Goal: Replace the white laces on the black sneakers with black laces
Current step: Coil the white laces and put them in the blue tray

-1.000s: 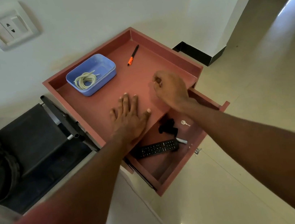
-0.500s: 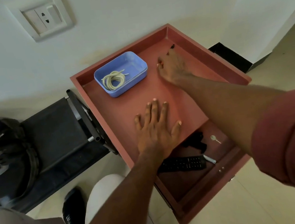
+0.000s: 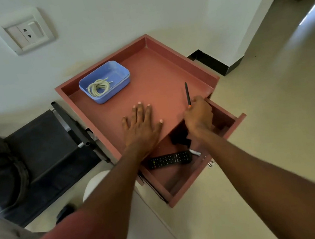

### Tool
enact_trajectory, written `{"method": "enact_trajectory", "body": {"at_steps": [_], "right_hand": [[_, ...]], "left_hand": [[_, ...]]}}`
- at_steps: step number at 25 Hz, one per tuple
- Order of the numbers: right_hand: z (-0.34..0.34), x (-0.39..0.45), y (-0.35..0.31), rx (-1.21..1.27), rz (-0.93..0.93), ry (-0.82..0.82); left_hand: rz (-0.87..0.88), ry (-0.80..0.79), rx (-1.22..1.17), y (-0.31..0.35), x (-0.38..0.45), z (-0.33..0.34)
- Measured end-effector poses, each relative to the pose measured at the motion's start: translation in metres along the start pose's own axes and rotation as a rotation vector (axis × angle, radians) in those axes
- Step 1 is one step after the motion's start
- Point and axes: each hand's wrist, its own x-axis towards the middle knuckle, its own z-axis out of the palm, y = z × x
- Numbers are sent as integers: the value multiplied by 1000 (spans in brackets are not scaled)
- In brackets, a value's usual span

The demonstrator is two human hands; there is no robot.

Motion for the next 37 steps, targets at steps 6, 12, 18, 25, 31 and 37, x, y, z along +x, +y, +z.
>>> {"method": "enact_trajectory", "body": {"at_steps": [6,12,18,25,31,37], "right_hand": [[-28,-32,49,-388,20,-180],[-20,-21,55,-577,-33,-325],[-65,-17,93,-71,-410,-410],[-79,-24,93,-463,-826,-599],[-33,-22,53,-488,-780,-715],[-36,-16,53,-609,-975,-622]], "left_hand": [[10,-128,-134,18,-38,-6],[42,-215,-116,50,-87,6],[121,-399,-36,65,-103,4],[59,-342,101,59,-111,7],[42,-244,186,49,-108,0],[49,-172,280,21,-82,-15]]}}
